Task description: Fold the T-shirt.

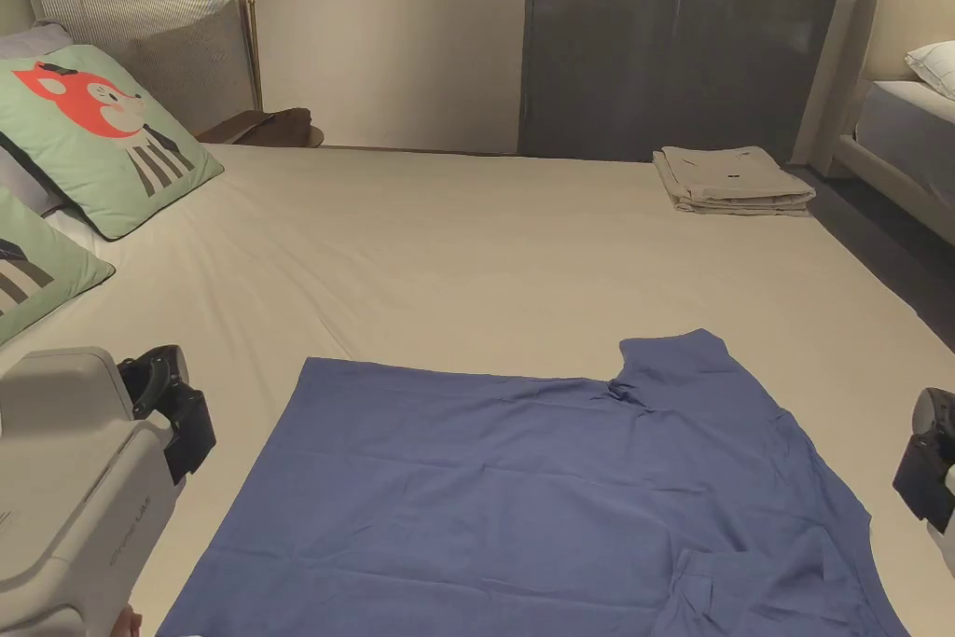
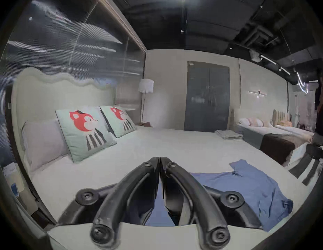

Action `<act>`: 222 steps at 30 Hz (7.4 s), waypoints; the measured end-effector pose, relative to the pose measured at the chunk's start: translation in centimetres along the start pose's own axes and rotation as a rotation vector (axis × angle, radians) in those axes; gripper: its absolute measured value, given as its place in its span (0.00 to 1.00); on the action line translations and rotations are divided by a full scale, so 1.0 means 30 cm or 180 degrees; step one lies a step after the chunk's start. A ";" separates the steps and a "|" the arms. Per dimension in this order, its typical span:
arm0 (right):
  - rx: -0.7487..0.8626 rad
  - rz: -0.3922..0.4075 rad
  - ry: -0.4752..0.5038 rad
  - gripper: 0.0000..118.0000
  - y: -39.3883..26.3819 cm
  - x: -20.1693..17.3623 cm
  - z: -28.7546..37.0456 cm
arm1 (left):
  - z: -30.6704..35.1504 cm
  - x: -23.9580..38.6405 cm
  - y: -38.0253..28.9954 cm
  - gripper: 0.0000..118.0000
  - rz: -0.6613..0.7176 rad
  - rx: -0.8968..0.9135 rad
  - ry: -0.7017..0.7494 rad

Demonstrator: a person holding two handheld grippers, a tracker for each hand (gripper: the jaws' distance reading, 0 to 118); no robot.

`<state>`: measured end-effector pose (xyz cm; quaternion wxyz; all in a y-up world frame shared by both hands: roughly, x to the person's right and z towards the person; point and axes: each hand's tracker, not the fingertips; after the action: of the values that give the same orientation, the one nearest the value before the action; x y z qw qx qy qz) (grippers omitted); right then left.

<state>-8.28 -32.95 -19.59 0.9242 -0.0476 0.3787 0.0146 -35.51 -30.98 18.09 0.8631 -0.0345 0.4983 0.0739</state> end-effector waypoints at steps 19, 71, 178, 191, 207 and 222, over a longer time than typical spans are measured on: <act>-0.0611 0.0119 0.0146 0.00 -0.165 0.020 -0.024 | -0.068 -0.273 -0.352 0.92 0.0073 -0.2304 -0.0123; -0.1330 -0.0375 0.0373 0.06 -0.215 0.088 -0.268 | -0.403 -0.128 -0.178 0.04 0.0386 -0.1770 -0.0113; -0.2298 -0.0317 0.0156 0.06 -0.255 0.209 -0.131 | -0.182 -0.163 -0.289 0.01 0.0341 -0.2550 0.0012; -0.2670 -0.0072 -0.0002 0.08 -0.409 0.231 -0.113 | -0.159 -0.206 -0.441 0.07 0.0417 -0.2892 0.0139; -0.0683 -0.0076 0.0062 0.58 -0.073 0.093 -0.137 | -0.153 -0.015 -0.105 0.84 0.0041 -0.0742 -0.0212; -0.0872 -0.0098 0.0200 0.00 -0.119 0.056 -0.227 | -0.417 0.002 -0.098 0.01 0.0146 -0.1247 -0.0282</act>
<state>-11.61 -37.19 -25.33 0.8968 -0.1795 0.4012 0.0504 -45.71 -35.53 11.74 0.8591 -0.1871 0.4366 0.1906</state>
